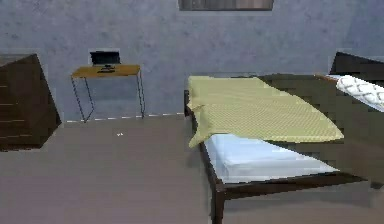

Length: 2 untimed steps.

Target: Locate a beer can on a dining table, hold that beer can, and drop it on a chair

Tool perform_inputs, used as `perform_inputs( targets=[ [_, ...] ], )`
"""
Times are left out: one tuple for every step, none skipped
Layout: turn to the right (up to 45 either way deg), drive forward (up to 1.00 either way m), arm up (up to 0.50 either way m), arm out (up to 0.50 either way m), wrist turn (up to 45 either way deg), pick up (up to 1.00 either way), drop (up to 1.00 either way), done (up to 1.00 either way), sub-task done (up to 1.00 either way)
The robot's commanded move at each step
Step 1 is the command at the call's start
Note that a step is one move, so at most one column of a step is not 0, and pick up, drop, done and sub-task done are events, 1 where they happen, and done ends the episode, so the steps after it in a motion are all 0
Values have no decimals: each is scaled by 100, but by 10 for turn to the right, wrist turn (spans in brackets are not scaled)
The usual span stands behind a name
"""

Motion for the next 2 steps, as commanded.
perform_inputs(
  targets=[
    [270, 0, 0, 0, 0, 0, 0, 0, 0],
    [0, 70, 0, 0, 0, 0, 0, 0, 0]
  ],
)
